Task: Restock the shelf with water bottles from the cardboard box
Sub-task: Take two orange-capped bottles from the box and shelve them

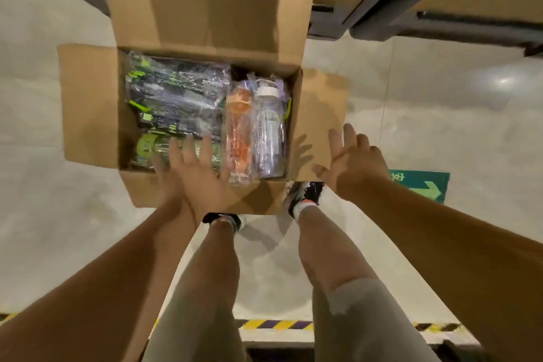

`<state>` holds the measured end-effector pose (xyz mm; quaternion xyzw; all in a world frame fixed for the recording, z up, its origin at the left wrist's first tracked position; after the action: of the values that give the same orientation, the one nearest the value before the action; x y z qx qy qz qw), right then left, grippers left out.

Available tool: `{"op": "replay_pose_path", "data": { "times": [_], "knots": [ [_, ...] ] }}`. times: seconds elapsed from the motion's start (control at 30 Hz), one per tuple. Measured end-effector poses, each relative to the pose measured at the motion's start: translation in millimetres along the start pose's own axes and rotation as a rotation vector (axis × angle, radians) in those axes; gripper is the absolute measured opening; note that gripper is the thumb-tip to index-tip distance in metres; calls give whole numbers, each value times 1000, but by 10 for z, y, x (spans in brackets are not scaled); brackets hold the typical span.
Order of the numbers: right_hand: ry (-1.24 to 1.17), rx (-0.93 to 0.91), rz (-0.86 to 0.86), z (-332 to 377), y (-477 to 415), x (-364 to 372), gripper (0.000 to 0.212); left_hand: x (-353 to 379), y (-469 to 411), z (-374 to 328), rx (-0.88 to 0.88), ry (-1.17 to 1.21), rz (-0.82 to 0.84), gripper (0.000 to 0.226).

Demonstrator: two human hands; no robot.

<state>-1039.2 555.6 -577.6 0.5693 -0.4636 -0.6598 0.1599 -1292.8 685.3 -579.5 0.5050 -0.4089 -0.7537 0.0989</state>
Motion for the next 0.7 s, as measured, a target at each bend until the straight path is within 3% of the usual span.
{"op": "replay_pose_path", "data": {
  "times": [0.1, 0.2, 0.27, 0.37, 0.5, 0.57, 0.7],
  "knots": [
    [-26, -18, -41, 68, -588, 308, 76, 353, -504, -160, 22, -68, 17, 80],
    [-105, -2, -99, 174, -1025, 529, 81, 472, -846, -281, 22, 46, 75, 89],
    [-167, -13, -119, 297, -1244, 640, 88, 548, -1015, -352, -14, 212, 154, 93],
    [-222, -10, -102, 466, -1419, 787, 101, 681, -1166, -481, -58, 658, 199, 103],
    [-492, -58, -104, 519, -1475, 991, 108, 891, -1298, -636, -106, 725, 89, 136],
    [-694, -88, -161, 509, -1518, 1082, 100, 908, -1317, -704, -132, 733, 105, 137],
    [-843, -92, -235, 564, -1611, 1191, 88, 937, -1368, -651, -170, 879, 125, 125]
  ]
}}
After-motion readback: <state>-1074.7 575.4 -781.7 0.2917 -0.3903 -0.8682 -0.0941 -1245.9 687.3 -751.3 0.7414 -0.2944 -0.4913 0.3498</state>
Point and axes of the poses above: each hand's wrist, its own y-axis away from the middle knuckle, its own x-axis out of the palm, z = x × y, the point moved 2 cm from there along -y, towards the middle knuckle, and after that the axes turned 3 degrees about -y, right-handed, at the moved point
